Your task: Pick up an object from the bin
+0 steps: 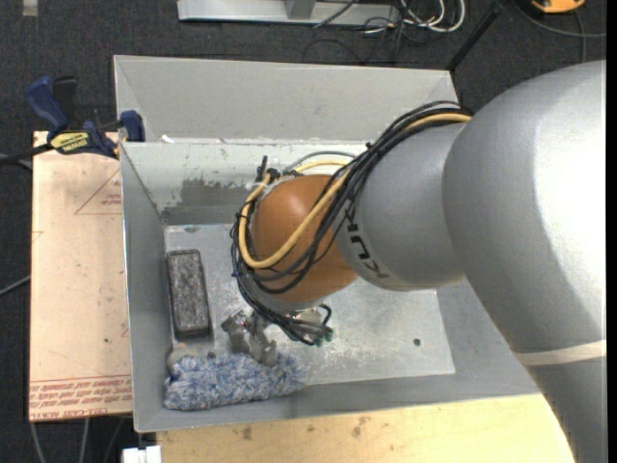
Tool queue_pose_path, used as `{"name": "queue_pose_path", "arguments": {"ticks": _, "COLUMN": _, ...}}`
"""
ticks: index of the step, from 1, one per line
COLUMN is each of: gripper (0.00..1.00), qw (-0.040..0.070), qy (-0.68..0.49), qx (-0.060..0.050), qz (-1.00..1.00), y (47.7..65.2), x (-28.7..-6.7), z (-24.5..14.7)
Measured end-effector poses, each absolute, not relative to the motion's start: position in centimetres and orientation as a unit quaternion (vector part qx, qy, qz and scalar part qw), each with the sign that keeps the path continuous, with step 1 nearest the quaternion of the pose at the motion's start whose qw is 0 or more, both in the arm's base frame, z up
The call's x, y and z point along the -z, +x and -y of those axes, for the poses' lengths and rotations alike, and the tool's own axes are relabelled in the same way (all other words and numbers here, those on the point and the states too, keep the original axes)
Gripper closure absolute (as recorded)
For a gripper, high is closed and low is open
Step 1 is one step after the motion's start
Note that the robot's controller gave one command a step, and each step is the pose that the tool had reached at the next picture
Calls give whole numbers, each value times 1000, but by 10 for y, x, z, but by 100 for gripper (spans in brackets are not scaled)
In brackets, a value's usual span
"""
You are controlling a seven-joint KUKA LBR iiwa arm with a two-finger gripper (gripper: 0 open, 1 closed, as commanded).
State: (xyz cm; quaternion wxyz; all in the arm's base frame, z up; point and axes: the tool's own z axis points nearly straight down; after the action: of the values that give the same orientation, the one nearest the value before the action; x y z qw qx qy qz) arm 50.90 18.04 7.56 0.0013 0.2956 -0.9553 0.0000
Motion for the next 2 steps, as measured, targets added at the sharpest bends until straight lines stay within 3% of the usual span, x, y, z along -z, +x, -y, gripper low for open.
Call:
{"name": "queue_pose_path", "arguments": {"ticks": 1, "gripper": 100, "qw": 3, "qy": 295, "qx": 0, "qz": 956, "y": 508, "x": -96, "z": -180}}
{"name": "queue_pose_path", "arguments": {"ticks": 2, "gripper": 100, "qw": -2, "qy": 295, "qx": 0, "qz": 956, "y": 510, "x": -110, "z": -181}}
